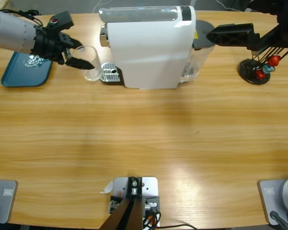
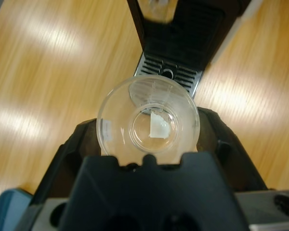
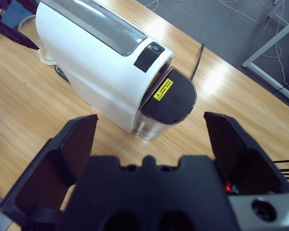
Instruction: Pour coffee
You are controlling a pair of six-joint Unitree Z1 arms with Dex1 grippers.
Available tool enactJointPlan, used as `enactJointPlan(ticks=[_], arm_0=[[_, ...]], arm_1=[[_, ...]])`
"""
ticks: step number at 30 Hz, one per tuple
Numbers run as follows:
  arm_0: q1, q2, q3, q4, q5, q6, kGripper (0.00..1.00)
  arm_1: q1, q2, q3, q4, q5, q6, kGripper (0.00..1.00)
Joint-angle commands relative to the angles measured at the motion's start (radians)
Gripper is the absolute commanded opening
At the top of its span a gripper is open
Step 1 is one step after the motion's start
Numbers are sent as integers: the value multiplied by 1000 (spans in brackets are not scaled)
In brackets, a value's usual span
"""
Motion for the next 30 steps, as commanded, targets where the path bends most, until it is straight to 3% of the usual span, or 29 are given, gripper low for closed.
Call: enactJointPlan(ticks=[1, 21, 23, 25, 26, 27, 30], arm_0=[[-47, 130, -84, 4, -8, 5, 200], [-90, 143, -75, 7, -3, -16, 237], [-90, 147, -81, 7, 3, -18, 425], [-90, 151, -81, 13, 8, -27, 697], [-90, 151, -79, 17, 13, -34, 880], [-90, 148, -75, 21, 13, -37, 979], [-89, 125, -54, 22, 28, -38, 991]], arm_1=[[-10, 20, 42, -11, 1, -12, 1000], [-12, 1, 73, -25, -2, -10, 1000], [-12, -1, 77, -25, -2, -10, 1000], [-12, -1, 77, -25, -2, -10, 1000], [-12, -1, 76, -25, -2, -10, 1000], [-12, -1, 74, -25, -2, -10, 1000], [-12, -1, 74, -26, -1, -10, 1000]])
